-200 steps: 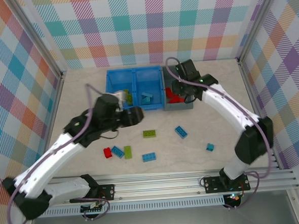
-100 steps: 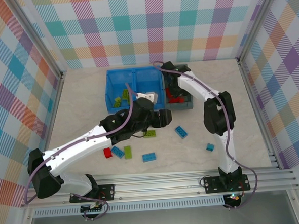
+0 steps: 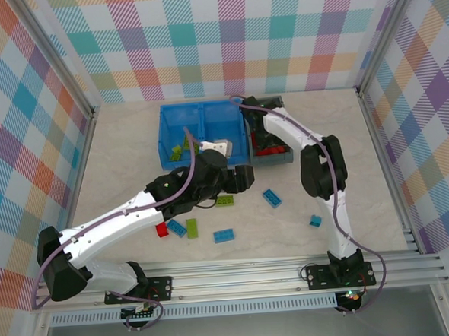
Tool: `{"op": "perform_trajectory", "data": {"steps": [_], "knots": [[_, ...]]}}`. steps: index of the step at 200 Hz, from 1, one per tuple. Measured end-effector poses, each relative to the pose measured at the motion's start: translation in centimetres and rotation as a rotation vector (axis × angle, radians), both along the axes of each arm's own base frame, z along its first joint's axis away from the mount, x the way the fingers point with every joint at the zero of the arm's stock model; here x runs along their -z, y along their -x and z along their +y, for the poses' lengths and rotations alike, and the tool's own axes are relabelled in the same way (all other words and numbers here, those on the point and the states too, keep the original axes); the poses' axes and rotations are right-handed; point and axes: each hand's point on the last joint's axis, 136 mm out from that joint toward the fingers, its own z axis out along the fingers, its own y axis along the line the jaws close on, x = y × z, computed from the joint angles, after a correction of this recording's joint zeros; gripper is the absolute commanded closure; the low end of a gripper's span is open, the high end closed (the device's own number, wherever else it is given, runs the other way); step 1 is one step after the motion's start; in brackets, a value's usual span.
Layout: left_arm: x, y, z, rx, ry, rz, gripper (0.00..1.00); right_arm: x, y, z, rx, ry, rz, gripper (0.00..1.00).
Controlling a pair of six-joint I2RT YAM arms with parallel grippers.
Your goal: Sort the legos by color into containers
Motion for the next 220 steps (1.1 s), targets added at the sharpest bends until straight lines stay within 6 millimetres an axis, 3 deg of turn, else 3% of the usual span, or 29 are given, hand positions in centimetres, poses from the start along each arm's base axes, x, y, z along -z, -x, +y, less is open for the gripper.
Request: {"op": "perform_trajectory", "data": {"steps": [31, 60, 84, 99, 112, 131, 163, 189, 220], "knots": [[1.6, 0.3, 0.9, -0.005, -0.068, 0.017, 0.27, -4.2, 0.4, 1.1, -0.02, -0.066, -0.076, 0.41], [4.1, 0.8, 2.8, -0.017, -0.186, 0.048, 0.26, -11.4, 1.7, 2.4, -0.051, -0.183, -0.221, 0.43], [6.5, 1.9, 6.6, -0.084, -0.307, 0.095, 0.22, -17.2, 5.3, 3.1, -0.123, -0.308, -0.355, 0.38], [7.8, 3.0, 9.9, -0.168, -0.354, 0.139, 0.2, -19.0, 8.6, 4.2, -0.213, -0.391, -0.404, 0.34], [8.8, 4.3, 12.8, -0.25, -0.355, 0.178, 0.2, -19.1, 12.1, 6.0, -0.337, -0.494, -0.411, 0.3], [10.6, 6.2, 16.4, -0.373, -0.302, 0.24, 0.21, -17.1, 18.0, 10.0, -0.582, -0.682, -0.342, 0.24], [14.5, 7.9, 18.9, -0.549, -0.23, 0.357, 0.24, -11.9, 26.8, 14.7, -0.877, -0.885, -0.121, 0.22], [16.9, 8.2, 19.2, -0.671, -0.209, 0.449, 0.24, -9.8, 30.5, 16.0, -0.965, -0.931, -0.022, 0.22], [18.1, 7.6, 18.8, -0.771, -0.138, 0.515, 0.28, -11.1, 31.8, 16.7, -1.018, -0.971, -0.05, 0.22]]}}
